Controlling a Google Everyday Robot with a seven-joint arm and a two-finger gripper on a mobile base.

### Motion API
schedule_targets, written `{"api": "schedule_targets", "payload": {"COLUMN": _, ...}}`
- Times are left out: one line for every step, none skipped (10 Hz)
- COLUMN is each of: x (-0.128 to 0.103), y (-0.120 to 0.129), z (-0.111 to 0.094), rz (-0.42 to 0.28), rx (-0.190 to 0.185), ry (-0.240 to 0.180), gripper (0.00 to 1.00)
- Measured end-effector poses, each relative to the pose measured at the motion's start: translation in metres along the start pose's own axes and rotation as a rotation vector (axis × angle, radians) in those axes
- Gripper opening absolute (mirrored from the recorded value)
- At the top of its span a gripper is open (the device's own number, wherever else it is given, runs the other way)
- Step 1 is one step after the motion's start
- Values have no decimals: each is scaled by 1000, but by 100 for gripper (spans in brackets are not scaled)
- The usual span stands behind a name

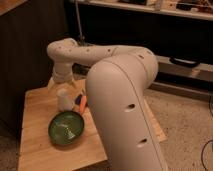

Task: Place the ceramic cup in the ceramic bowl

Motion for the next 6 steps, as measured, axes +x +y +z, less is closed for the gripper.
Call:
{"api": "schedule_targets", "payload": {"x": 0, "y": 3, "z": 6, "rz": -23, "rx": 11, "ry": -15, "gripper": 80}}
{"api": "schedule_targets", "payload": {"x": 0, "y": 8, "z": 14, "rz": -36, "rx": 18, "ry": -18, "gripper": 80}}
{"api": "schedule_targets", "payload": {"x": 0, "y": 12, "z": 21, "rz": -46, "rx": 23, "ry": -16, "gripper": 80}}
{"api": "schedule_targets", "payload": {"x": 1, "y": 12, "z": 30, "rz": -49, "rx": 30, "ry": -10, "gripper": 80}}
{"api": "schedule_targets", "payload": {"x": 2, "y": 10, "z": 43, "rz": -49, "rx": 40, "ry": -3, "gripper": 80}}
{"api": "schedule_targets", "payload": {"x": 4, "y": 12, "z": 53, "rz": -53, "rx": 46, "ry": 6, "gripper": 80}}
